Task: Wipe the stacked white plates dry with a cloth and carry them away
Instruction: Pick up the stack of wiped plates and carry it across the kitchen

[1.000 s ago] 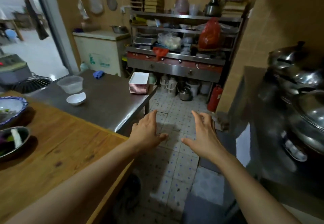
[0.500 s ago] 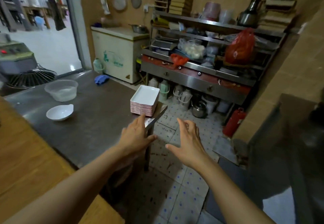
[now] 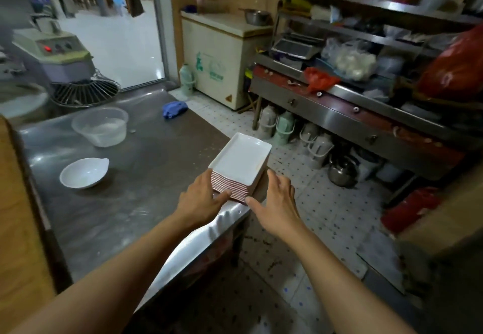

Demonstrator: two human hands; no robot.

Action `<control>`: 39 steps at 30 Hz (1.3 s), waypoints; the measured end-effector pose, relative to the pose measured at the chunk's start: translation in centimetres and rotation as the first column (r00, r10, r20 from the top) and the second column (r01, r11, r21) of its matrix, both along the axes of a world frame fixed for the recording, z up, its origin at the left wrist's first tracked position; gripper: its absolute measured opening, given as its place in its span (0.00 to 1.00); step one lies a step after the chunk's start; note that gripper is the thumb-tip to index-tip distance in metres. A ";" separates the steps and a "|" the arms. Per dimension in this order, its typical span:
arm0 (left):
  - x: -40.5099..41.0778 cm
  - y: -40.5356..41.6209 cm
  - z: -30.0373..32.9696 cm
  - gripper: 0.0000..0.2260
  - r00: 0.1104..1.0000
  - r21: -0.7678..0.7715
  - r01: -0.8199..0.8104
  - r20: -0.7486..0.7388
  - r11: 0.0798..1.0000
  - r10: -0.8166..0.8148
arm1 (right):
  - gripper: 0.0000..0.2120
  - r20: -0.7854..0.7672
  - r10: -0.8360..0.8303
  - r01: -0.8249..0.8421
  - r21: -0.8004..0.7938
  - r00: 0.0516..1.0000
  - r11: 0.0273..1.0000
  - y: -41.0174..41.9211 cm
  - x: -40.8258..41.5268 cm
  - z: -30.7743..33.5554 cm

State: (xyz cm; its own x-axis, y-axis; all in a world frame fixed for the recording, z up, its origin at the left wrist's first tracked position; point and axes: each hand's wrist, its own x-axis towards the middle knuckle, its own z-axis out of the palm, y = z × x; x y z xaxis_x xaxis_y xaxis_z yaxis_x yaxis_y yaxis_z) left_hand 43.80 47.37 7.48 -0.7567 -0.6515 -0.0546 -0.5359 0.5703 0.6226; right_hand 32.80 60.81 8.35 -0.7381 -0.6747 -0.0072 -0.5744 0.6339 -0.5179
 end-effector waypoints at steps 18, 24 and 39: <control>-11.0 -9.9 -8.7 0.15 0.923 0.566 -0.317 0.001 0.761 0.385 | 0.36 0.637 -0.148 0.258 -0.083 0.756 0.963 -10.2 -10.9 -11.3; -11.3 -8.3 -8.4 0.19 0.920 0.481 -0.348 0.012 0.805 0.391 | 0.27 0.675 -0.123 0.326 -0.182 0.727 0.928 -10.0 -11.8 -11.2; -13.8 -4.0 -9.4 0.22 0.869 0.728 -0.342 0.004 0.594 0.495 | 0.27 0.744 0.111 0.017 -0.163 0.658 0.986 -6.3 -18.4 -11.0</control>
State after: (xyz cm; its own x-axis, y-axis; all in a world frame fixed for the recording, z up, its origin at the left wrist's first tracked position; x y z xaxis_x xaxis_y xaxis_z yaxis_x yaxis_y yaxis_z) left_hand 29.96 43.41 -1.95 -0.4543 -0.7268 -0.5151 -0.4376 -0.3216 0.8397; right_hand 14.37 54.53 -2.66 -0.4923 -0.7486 -0.4441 0.0225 0.4991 -0.8663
